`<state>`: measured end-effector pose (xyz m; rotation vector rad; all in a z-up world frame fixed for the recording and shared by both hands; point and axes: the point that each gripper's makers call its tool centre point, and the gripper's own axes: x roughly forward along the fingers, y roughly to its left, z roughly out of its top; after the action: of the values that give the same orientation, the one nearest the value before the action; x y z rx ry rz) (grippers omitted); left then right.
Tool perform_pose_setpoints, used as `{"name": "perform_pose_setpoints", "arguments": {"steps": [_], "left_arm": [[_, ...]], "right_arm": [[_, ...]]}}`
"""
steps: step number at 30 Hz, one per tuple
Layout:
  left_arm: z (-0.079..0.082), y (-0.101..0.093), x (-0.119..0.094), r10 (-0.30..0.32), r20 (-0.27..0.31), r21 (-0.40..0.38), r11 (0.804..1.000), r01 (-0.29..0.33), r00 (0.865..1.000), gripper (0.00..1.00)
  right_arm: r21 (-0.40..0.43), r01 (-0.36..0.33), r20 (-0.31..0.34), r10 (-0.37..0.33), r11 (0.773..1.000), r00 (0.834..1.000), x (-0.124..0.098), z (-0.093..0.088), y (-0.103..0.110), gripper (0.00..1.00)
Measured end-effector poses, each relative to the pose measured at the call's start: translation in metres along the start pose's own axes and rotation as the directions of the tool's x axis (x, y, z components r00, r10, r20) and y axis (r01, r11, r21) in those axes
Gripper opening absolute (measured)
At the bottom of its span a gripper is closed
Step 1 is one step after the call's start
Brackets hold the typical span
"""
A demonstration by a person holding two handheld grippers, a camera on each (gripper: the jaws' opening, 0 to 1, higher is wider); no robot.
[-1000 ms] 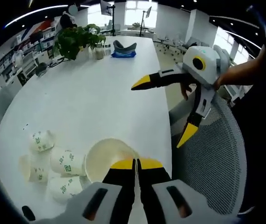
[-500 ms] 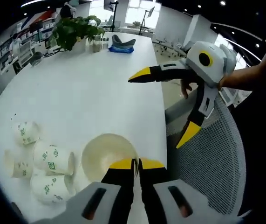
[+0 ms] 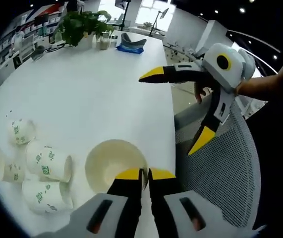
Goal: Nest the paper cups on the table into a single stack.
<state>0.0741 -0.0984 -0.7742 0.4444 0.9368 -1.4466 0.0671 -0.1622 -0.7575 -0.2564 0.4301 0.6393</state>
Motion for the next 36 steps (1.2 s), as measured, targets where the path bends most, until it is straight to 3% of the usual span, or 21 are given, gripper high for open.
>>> {"name": "perform_pose_setpoints", "arguments": {"steps": [19,32,36], "left_arm": [[-0.004,0.001,0.008,-0.014,-0.007,-0.015,1.000,0.014,1.000,0.03],[-0.006,0.014,0.003,0.060,-0.026,0.024,0.998,-0.059,0.998,0.02],[-0.007,0.014,0.003,0.054,-0.023,0.008,0.999,-0.054,0.998,0.02]], "right_arm": [[0.007,0.006,0.010,-0.006,1.000,1.000,-0.001,0.001,-0.002,0.92],[0.004,0.003,0.007,-0.003,1.000,1.000,-0.001,0.001,-0.001,0.92],[0.004,0.003,0.006,-0.003,1.000,1.000,-0.001,0.001,-0.001,0.92]]}}
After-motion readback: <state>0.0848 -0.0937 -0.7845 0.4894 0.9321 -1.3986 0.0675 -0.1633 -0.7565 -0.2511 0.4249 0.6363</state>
